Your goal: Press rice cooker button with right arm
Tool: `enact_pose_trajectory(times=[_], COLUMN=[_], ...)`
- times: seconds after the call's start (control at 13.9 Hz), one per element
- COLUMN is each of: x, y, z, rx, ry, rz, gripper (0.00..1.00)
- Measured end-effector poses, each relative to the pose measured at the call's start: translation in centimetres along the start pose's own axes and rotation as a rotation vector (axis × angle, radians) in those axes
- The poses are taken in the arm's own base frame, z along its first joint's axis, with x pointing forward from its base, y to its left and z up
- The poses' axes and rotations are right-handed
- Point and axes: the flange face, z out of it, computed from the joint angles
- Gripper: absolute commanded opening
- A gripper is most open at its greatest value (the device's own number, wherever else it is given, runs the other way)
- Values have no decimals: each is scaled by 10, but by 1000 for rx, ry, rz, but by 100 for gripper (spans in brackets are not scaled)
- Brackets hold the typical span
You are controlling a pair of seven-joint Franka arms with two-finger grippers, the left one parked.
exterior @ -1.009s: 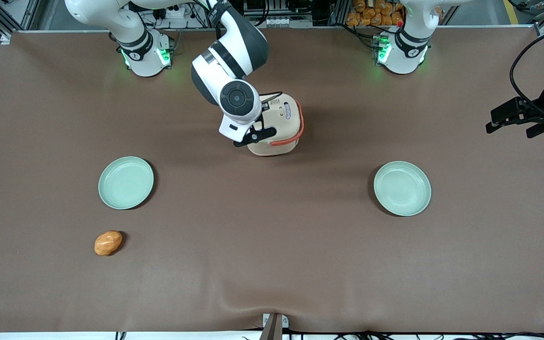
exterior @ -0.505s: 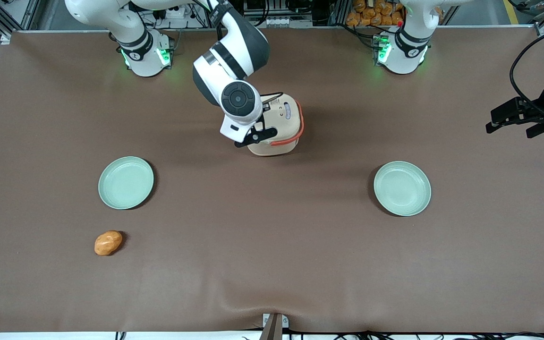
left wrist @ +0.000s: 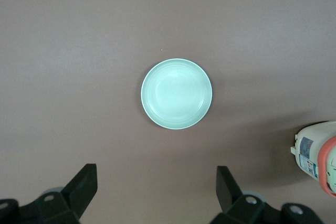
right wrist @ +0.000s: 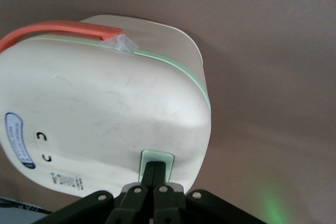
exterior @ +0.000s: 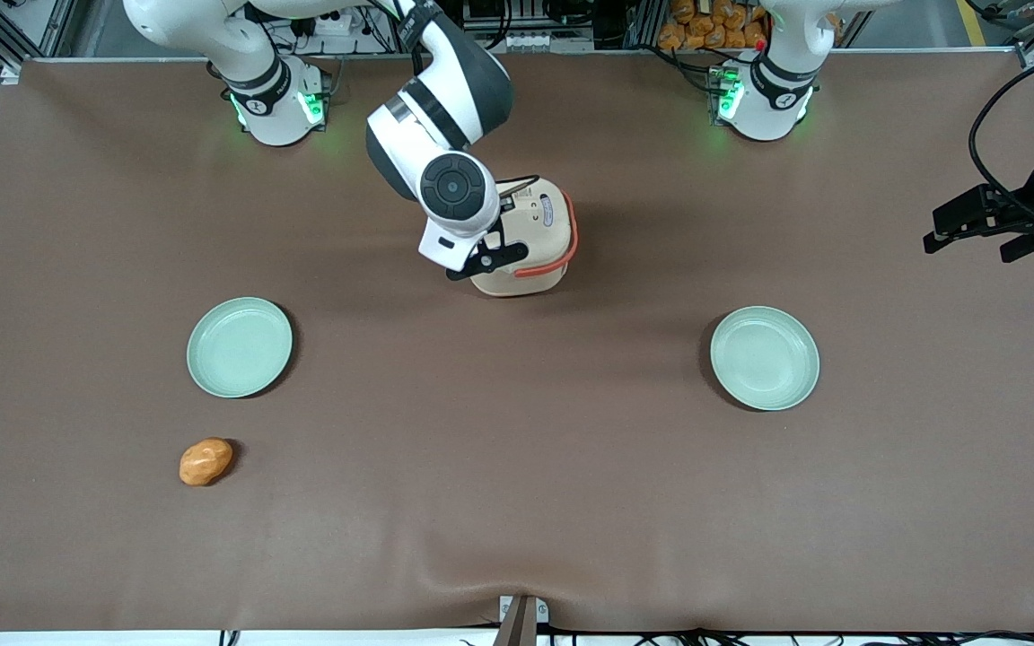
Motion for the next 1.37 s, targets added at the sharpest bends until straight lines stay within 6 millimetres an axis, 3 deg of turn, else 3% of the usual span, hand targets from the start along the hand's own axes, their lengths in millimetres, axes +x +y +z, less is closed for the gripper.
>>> enact_pose_trajectory(times=[0.07, 0.14, 0.22, 0.29, 0.5, 0.86, 1.01, 1.37], x=[-2, -5, -9, -14, -23, -32, -38, -63], y=[-2, -3, -1, 3, 22, 91, 133, 269], z=[-14, -31, -50, -68, -110, -174, -198, -238], rx=[3, 7, 13, 22, 57, 127, 151, 143], ry=[6, 10, 17, 33, 85, 176, 206, 235], rz=[-7, -12, -15, -15, -2, 78, 134, 329], gripper=[41, 68, 75, 100, 100, 100, 100, 100])
